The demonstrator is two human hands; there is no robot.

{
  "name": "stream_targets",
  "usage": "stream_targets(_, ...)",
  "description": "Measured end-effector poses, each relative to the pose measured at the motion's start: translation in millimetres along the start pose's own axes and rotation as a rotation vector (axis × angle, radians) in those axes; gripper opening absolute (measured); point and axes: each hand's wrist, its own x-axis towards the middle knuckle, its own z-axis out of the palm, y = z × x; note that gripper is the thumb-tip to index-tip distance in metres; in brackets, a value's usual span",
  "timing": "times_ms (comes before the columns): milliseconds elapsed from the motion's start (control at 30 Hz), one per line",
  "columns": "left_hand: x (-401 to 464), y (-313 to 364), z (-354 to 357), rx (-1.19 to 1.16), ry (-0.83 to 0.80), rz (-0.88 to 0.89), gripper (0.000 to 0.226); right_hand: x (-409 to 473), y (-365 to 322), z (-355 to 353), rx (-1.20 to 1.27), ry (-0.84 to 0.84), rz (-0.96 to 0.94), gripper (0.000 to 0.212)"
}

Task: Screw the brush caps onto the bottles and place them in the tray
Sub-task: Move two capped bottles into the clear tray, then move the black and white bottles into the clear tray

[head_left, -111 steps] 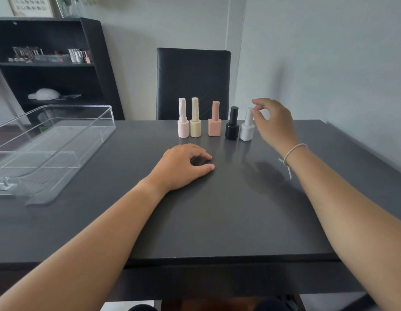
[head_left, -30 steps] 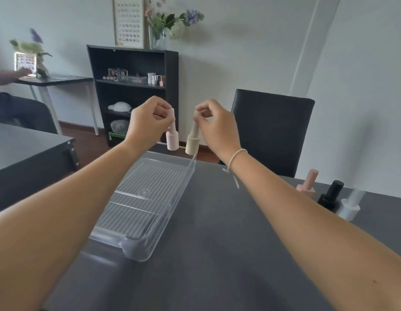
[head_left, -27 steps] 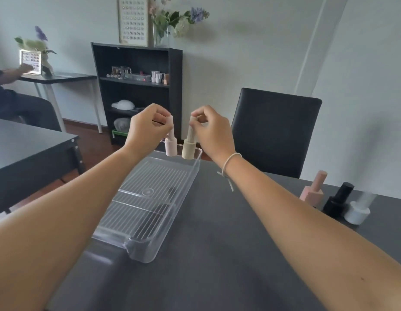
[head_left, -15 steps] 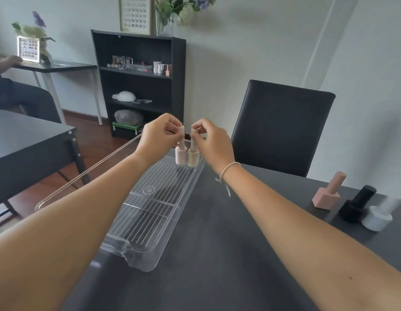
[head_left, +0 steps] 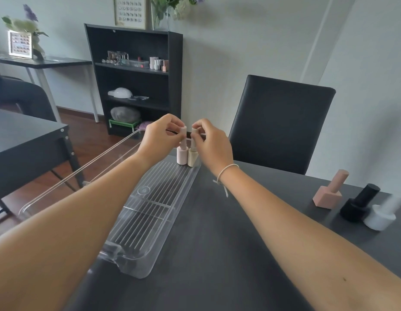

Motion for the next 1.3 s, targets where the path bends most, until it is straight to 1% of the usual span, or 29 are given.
stream_targets(167,-2,0,1,-0.004,-0.005,-0.027,0.016,-3,-1,0,-0.006,-0.019,-0.007,0.026)
stream_targets(267,-2,8,0,0.036,-0.012,-0.013,0.02,-7,-2,-8,0.019,-0.013,0.012,0.029)
stream_targets(367,-2,22,-2,0.074,0.02,0.031,0.024,-13,-2,-25,0.052,0.016,0.035,0.03)
stream_targets(467,-4,45,1,0.134,0.068,0.111,0.024,-25,1,-50,0.049,0.068,0.043,0.028)
stream_targets(567,-10,73,11,0.101,0.06,0.164,0.02,-41,9,-83,0.037,0.127,0.047,0.028)
stream_targets(767,-39,126,64,0.022,-0.065,0.246,0.015,-81,35,-151,0.02,0.217,0.095,0.028)
stream_targets(867,-59,145,96,0.003,-0.151,0.281,0.016,-101,49,-183,-0.007,0.271,0.123,0.028)
stream_targets(1067,-101,168,160,0.02,-0.322,0.312,0.019,-145,87,-243,-0.046,0.365,0.199,0.024)
stream_targets(1167,-122,169,187,0.029,-0.39,0.304,0.021,-164,105,-259,-0.029,0.372,0.247,0.023)
stream_targets(1300,-139,165,213,0.058,-0.406,0.26,0.028,-183,127,-264,-0.06,0.313,0.282,0.023)
